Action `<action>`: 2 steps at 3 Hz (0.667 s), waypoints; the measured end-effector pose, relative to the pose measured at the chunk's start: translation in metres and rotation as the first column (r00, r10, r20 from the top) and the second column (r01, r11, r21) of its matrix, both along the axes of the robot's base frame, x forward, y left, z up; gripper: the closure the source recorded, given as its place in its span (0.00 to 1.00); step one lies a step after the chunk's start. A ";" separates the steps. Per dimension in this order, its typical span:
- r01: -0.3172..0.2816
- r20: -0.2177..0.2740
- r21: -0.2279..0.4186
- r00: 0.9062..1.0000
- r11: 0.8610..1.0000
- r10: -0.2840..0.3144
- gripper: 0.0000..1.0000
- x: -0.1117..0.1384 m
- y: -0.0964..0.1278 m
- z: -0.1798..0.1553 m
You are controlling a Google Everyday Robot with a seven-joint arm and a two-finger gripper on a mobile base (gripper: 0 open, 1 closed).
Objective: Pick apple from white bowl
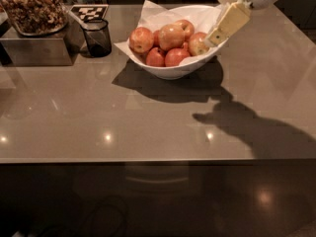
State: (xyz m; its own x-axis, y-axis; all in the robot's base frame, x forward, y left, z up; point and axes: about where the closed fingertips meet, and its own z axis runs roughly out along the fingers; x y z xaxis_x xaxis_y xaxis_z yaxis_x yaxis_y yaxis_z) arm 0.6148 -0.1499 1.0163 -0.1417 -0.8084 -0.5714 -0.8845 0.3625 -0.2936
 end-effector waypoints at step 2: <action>-0.066 -0.017 0.029 0.998 0.997 0.066 0.45 0.020 0.023 -0.011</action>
Offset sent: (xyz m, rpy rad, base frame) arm 0.0504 0.0513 -0.0205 0.0672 0.0412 0.1586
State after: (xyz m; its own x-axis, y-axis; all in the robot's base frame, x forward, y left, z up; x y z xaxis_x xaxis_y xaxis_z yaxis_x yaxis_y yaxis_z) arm 0.6346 -0.1265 1.0050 -0.0991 -0.7998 -0.5920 -0.9119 0.3112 -0.2677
